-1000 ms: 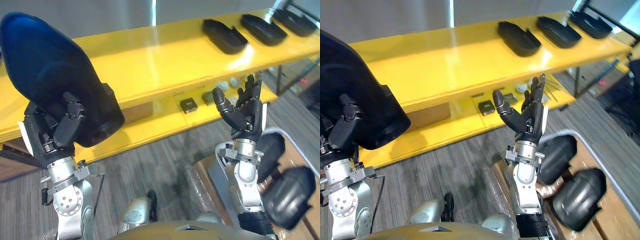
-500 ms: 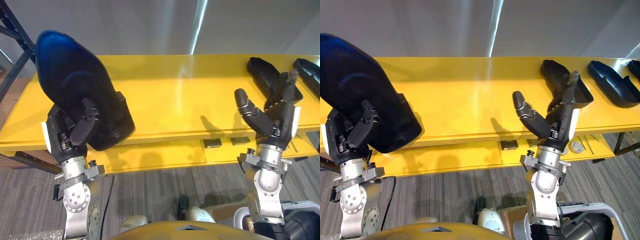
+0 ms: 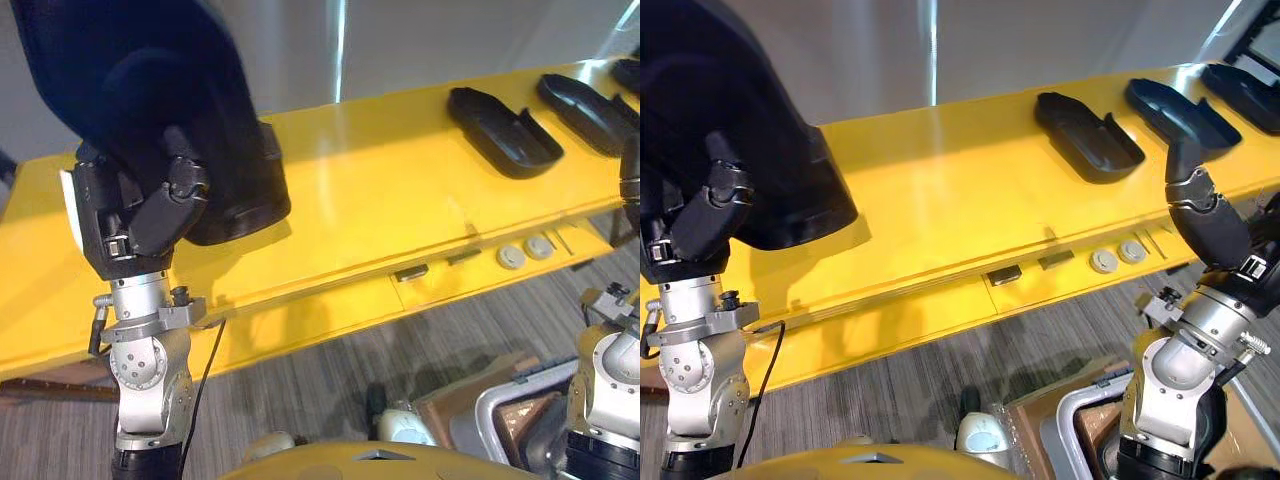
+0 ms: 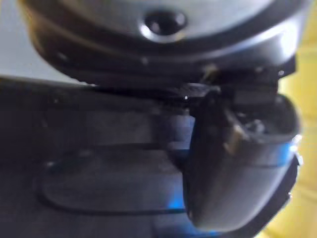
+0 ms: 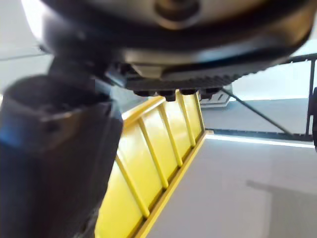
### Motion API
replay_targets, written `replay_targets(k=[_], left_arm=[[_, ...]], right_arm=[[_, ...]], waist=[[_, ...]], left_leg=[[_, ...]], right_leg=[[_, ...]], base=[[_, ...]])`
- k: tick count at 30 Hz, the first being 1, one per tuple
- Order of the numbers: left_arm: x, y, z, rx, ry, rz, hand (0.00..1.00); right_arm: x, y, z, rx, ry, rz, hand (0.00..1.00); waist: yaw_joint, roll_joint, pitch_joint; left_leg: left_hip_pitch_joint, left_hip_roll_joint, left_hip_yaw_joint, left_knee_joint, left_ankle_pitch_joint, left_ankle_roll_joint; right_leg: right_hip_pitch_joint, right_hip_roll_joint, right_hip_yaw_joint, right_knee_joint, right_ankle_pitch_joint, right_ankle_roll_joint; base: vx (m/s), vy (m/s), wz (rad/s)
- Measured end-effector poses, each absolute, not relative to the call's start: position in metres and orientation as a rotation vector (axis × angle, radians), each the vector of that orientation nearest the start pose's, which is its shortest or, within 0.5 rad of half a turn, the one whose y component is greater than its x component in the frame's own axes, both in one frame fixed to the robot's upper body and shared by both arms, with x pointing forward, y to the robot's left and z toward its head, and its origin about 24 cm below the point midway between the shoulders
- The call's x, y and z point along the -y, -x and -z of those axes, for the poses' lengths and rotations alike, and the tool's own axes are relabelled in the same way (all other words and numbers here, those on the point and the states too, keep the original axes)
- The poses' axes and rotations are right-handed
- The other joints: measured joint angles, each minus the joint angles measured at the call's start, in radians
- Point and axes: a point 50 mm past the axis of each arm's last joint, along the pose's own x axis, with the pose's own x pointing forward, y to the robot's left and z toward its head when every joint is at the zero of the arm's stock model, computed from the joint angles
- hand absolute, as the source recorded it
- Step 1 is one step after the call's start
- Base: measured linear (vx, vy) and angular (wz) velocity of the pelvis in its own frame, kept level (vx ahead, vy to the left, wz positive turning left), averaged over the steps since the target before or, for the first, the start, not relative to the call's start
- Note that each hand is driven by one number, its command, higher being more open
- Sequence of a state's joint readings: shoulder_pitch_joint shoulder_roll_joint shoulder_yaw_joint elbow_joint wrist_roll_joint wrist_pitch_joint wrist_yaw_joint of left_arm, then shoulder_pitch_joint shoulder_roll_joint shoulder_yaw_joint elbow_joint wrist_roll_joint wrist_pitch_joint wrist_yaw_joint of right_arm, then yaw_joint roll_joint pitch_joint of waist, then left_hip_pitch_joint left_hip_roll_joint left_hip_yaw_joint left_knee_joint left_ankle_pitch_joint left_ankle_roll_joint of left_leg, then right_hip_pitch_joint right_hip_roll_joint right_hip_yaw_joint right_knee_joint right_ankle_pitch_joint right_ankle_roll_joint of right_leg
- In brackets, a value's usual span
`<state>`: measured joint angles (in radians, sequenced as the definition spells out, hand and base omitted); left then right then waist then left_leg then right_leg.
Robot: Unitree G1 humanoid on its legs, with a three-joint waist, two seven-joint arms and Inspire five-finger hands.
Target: Walk over and take three plastic housings, then place them on the shelf
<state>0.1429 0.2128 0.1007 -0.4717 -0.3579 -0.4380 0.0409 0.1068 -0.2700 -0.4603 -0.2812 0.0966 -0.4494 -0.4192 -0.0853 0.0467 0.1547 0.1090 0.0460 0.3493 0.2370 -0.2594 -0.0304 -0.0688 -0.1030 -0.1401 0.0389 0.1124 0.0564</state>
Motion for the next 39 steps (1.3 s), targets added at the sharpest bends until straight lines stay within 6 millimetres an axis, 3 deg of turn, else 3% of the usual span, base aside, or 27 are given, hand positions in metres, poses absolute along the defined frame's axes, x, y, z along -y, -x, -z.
replay_targets(k=[2, 4, 6, 8, 12, 15, 17, 19, 20, 25, 30, 39], left_arm=[[-0.201, -0.194, -0.16, 0.746, 0.121, -0.04, 0.0], [-0.202, -0.196, -0.154, 0.688, 0.142, -0.017, 0.0], [-0.204, -0.197, -0.152, 0.657, 0.149, -0.018, 0.0], [-0.204, -0.197, -0.15, 0.645, 0.179, -0.034, 0.0], [-0.199, -0.201, -0.14, 0.576, 0.294, -0.077, 0.0], [-0.195, -0.208, -0.119, 0.468, 0.335, -0.107, 0.0], [-0.194, -0.209, -0.115, 0.441, 0.345, -0.129, 0.0], [-0.196, -0.209, -0.115, 0.438, 0.35, -0.152, 0.0], [-0.197, -0.209, -0.114, 0.434, 0.349, -0.164, 0.0], [-0.207, -0.217, -0.11, 0.374, 0.361, -0.218, 0.0], [-0.222, -0.243, -0.098, 0.267, 0.4, -0.294, 0.0], [-0.239, -0.299, -0.102, 0.145, 0.488, -0.299, 0.0]], right_arm=[[0.29, -0.178, -0.154, 0.751, 0.176, 0.734, 1.0], [0.28, -0.183, -0.146, 0.718, 0.128, 0.68, 1.0], [0.275, -0.184, -0.141, 0.69, 0.138, 0.627, 1.0], [0.272, -0.187, -0.14, 0.679, 0.148, 0.582, 1.0], [0.269, -0.196, -0.123, 0.563, 0.163, 0.501, 1.0], [0.266, -0.197, -0.112, 0.487, 0.147, 0.45, 1.0], [0.263, -0.198, -0.11, 0.479, 0.144, 0.427, 1.0], [0.257, -0.2, -0.109, 0.474, 0.136, 0.397, 1.0], [0.253, -0.201, -0.107, 0.466, 0.13, 0.383, 1.0], [0.239, -0.2, -0.094, 0.417, 0.062, 0.326, 1.0], [0.225, -0.193, -0.067, 0.292, 0.052, 0.258, 1.0], [0.216, -0.194, -0.061, 0.259, 0.072, 0.15, 1.0]], waist=[[0.0, 0.016, 0.0], [0.001, 0.01, 0.002], [0.005, -0.002, 0.003], [0.007, -0.004, 0.003], [-0.003, 0.005, 0.006], [-0.001, 0.007, 0.016], [0.002, 0.012, 0.013], [0.004, 0.028, 0.01], [0.008, 0.027, 0.011], [0.001, 0.018, 0.011], [0.001, 0.012, 0.009], [-0.026, 0.003, 0.006]], left_leg=[[0.032, -0.001, 0.049, -0.034, -0.003, 0.011], [0.038, -0.002, 0.085, -0.043, -0.001, 0.015], [0.032, -0.002, 0.091, -0.043, 0.0, 0.008], [0.013, 0.015, 0.09, -0.039, 0.004, -0.01], [-0.064, 0.117, 0.07, 0.075, 0.002, -0.032], [-0.075, 0.178, 0.116, 0.188, 0.006, -0.034], [-0.068, 0.163, 0.089, 0.125, 0.01, -0.035], [-0.058, 0.149, 0.051, 0.012, 0.064, -0.042], [-0.041, 0.141, 0.067, -0.007, 0.075, -0.061], [-0.008, 0.094, 0.122, -0.048, 0.077, -0.053], [0.022, 0.079, 0.157, -0.067, 0.073, -0.043], [0.015, 0.073, 0.222, -0.064, 0.068, -0.039]], right_leg=[[-0.007, -0.002, -0.015, 0.021, -0.01, -0.004], [-0.048, -0.059, -0.123, 0.119, -0.046, -0.02], [-0.054, -0.104, -0.167, 0.15, -0.057, -0.001], [-0.064, -0.099, -0.189, 0.148, -0.057, 0.009], [-0.073, -0.035, -0.252, 0.143, -0.093, -0.046], [0.02, -0.003, -0.281, 0.077, -0.088, -0.069], [0.037, 0.005, -0.273, 0.041, -0.076, -0.067], [0.036, 0.024, -0.243, 0.006, -0.058, -0.053], [0.039, 0.027, -0.221, -0.01, -0.046, -0.045], [0.067, 0.018, -0.171, -0.117, 0.044, -0.027], [0.069, 0.014, -0.135, -0.117, 0.051, -0.02], [0.026, 0.018, -0.072, -0.119, 0.076, -0.025]], base=[[-0.15, 0.042, -0.48], [-0.16, 0.019, -0.36], [-0.07, -0.062, -0.2], [0.0, -0.171, 0.03], [0.06, -0.225, 0.21], [0.07, -0.212, 0.22], [0.02, -0.1, -0.1], [0.0, 0.001, -0.39], [0.01, 0.099, -0.54], [0.0, 0.132, -0.31], [-0.03, 0.097, -0.19], [-0.07, 0.042, -0.21]])
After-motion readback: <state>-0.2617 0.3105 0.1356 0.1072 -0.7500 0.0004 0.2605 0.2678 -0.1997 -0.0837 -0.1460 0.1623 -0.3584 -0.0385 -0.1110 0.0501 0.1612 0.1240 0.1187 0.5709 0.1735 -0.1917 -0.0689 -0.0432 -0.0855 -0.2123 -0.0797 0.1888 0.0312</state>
